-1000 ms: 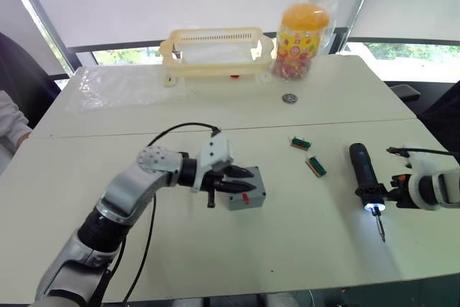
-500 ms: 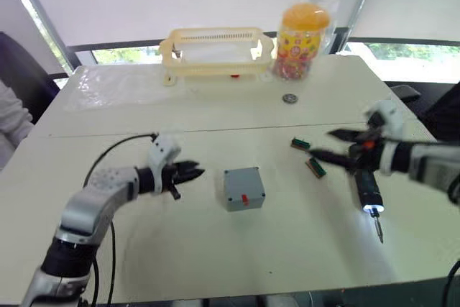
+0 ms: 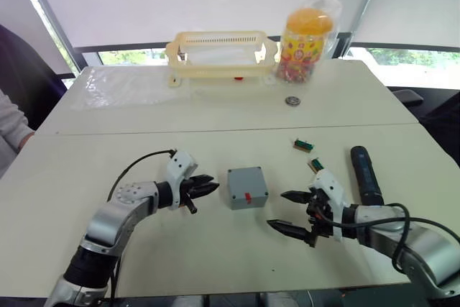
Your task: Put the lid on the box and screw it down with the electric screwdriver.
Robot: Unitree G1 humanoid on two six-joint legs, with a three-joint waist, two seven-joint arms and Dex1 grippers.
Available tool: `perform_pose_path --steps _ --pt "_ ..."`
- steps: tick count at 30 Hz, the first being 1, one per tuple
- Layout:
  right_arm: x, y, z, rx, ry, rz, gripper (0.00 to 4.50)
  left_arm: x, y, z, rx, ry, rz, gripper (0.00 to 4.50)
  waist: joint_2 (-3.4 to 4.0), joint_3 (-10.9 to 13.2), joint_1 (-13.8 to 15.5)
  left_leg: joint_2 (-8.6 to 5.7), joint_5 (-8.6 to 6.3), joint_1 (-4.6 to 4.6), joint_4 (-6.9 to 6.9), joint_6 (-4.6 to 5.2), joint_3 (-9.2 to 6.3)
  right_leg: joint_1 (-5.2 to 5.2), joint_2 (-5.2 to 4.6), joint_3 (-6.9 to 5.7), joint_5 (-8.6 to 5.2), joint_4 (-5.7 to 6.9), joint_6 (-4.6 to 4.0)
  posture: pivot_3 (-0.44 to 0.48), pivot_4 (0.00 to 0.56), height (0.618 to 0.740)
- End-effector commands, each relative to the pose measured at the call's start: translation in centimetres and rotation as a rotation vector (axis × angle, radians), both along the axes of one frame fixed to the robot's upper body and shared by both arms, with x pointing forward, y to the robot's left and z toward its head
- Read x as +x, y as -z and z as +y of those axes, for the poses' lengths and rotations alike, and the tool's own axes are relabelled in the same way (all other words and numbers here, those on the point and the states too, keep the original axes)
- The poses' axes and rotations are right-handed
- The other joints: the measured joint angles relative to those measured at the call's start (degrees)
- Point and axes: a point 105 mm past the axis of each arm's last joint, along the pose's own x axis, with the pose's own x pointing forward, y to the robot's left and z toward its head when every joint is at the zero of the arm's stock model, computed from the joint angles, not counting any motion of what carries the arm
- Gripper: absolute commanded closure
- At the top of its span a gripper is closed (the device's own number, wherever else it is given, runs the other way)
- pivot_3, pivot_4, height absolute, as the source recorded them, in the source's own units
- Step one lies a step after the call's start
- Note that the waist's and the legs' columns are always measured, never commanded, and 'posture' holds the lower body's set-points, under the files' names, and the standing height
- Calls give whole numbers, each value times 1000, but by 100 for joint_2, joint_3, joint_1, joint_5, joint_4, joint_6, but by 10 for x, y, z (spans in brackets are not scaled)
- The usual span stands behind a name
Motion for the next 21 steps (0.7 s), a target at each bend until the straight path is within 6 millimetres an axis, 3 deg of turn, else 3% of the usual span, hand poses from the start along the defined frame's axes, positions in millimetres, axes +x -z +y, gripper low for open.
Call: perform_pose_path --steps 1,7,21 --pt "5 1 9 5 -22 -38 12 7 -2 -3 27 21 -48 3255 0 0 -22 0 0 1 0 0 -1 0 0 0 0 2 0 0 150 740" --pt "-9 7 36 71 -116 36 12 18 -1 -12 29 59 -61 3255 0 0 -68 0 0 -1 1 0 -6 0 1 -3 0 3 1 0 150 740" --pt "-21 6 68 148 -174 95 12 54 -2 -43 84 168 -129 3255 -1 -1 -71 -2 0 -1 3 0 -7 0 2 -4 1 7 2 0 150 740"
